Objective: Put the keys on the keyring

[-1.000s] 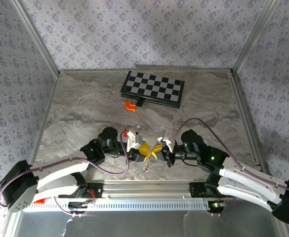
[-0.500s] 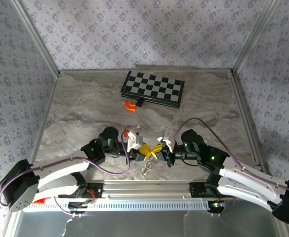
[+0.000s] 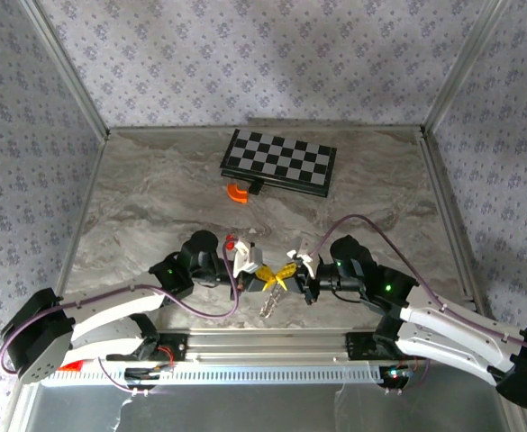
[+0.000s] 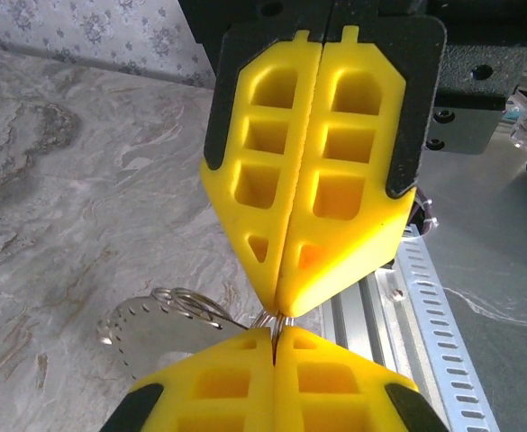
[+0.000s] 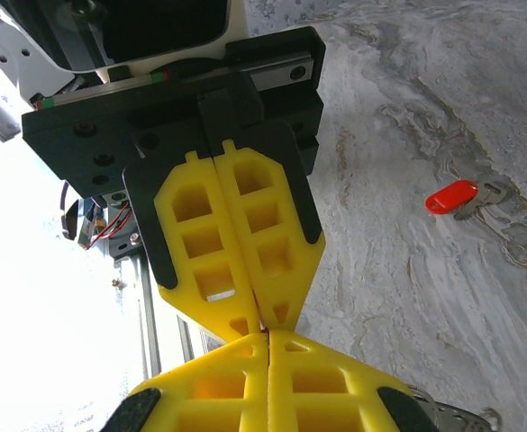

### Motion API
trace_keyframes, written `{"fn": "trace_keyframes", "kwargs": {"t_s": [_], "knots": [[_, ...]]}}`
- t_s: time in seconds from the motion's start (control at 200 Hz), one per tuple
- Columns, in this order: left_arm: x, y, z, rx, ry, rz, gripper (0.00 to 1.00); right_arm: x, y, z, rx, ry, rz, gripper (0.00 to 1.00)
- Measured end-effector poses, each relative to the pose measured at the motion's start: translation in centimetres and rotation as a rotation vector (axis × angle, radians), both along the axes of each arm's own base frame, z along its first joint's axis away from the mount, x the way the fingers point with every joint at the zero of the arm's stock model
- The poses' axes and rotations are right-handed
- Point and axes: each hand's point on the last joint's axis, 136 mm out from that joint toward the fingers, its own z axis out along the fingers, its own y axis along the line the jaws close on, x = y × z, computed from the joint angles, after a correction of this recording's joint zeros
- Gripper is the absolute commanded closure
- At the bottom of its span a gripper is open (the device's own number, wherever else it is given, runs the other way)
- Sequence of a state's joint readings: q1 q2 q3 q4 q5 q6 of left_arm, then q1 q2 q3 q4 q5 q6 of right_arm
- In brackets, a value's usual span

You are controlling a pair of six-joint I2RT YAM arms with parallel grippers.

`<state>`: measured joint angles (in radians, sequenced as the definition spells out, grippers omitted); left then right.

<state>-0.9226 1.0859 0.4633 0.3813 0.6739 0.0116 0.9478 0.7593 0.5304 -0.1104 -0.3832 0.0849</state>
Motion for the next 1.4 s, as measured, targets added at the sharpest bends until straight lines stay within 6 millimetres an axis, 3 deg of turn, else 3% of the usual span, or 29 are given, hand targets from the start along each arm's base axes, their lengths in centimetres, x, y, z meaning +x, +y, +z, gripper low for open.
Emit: {"fn": "trace_keyframes", "kwargs": {"t_s": [0.15,0.19,0.29,0.4,0.52,0.595,0.67,0.81,1.104,1.249,1.399], "knots": [[-0.2,0.1,-0.1,0.008,0.009,-0.006,1.00,-0.1,-0.1,-0.1,-0.012,0.007,0.002,1.00],[-0.2,0.1,0.0,0.010,0.007,-0.008,1.00,-0.2,-0.1,0.0,-0.018,0.008,0.005,0.91],[-0.1,0.3,0.6,0.029,-0.007,0.011,1.00,-0.2,-0.3,0.8,-0.022,-0.004,-0.003,0.55],[0.4,0.3,0.6,0.084,-0.035,0.061,1.00,-0.5,-0.4,2.0,-0.025,-0.033,-0.020,0.42],[0.4,0.2,0.2,0.155,-0.051,0.095,1.00,-1.0,-0.3,2.9,-0.057,-0.053,-0.031,0.42],[0.0,0.1,0.0,0.193,-0.064,0.098,1.00,-1.4,-0.2,3.3,-0.079,-0.062,-0.032,0.54],[-0.9,0.4,-0.2,0.231,-0.084,0.089,1.00,-2.0,-0.3,3.5,-0.099,-0.071,-0.023,0.59],[-3.2,0.9,0.7,0.258,-0.133,0.043,1.00,-3.2,-0.6,3.1,-0.133,-0.065,0.009,0.61],[-5.1,1.8,4.2,0.234,-0.195,0.010,1.00,-6.1,-0.5,3.2,-0.129,-0.036,0.109,0.55],[-5.5,2.2,3.9,0.255,-0.192,-0.003,1.00,-6.5,-0.3,3.4,-0.119,-0.029,0.130,0.53],[-5.9,2.4,3.5,0.278,-0.187,-0.015,1.00,-6.4,-0.3,4.1,-0.087,-0.047,0.122,0.45]]}}
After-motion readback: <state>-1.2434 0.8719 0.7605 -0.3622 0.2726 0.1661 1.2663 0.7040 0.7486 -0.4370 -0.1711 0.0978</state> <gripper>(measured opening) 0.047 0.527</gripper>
